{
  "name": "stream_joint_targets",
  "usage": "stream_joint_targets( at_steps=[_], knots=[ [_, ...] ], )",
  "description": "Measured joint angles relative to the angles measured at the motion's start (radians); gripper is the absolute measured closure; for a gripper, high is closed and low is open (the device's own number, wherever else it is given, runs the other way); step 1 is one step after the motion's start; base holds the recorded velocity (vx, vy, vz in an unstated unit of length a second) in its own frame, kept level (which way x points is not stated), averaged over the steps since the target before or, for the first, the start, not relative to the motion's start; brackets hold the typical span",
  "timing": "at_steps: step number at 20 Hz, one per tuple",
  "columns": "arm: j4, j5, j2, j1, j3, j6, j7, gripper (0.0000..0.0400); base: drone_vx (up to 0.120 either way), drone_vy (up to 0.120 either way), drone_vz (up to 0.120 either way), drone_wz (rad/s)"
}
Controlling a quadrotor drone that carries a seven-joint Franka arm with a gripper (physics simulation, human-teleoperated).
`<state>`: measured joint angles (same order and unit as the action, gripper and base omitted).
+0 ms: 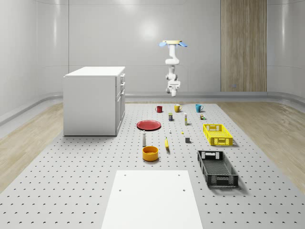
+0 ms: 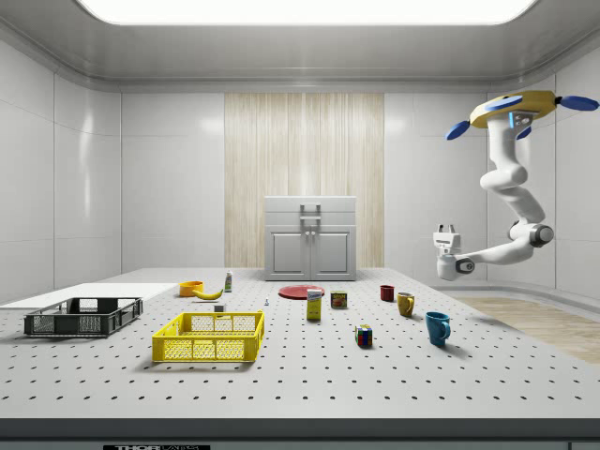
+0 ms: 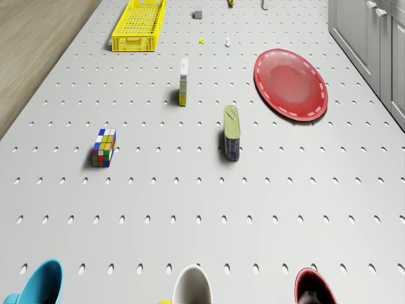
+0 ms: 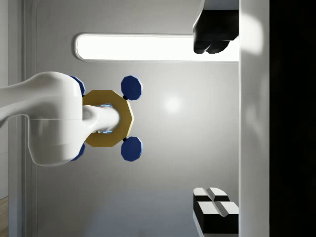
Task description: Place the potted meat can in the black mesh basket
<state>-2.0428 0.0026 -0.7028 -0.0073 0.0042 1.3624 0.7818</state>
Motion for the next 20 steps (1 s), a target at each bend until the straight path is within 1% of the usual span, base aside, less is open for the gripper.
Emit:
stream_joint_targets(
  at_steps=[18, 20],
  knots=[
    [-0.006, -0.003, -0.008, -0.002, 0.004, 0.012, 0.000, 0.0000, 0.120, -0.120, 0.000, 0.000],
    [-0.007, -0.005, -0.009, -0.003, 0.005, 0.013, 0.000, 0.0000, 0.120, -0.020, 0.000, 0.000]
  ],
)
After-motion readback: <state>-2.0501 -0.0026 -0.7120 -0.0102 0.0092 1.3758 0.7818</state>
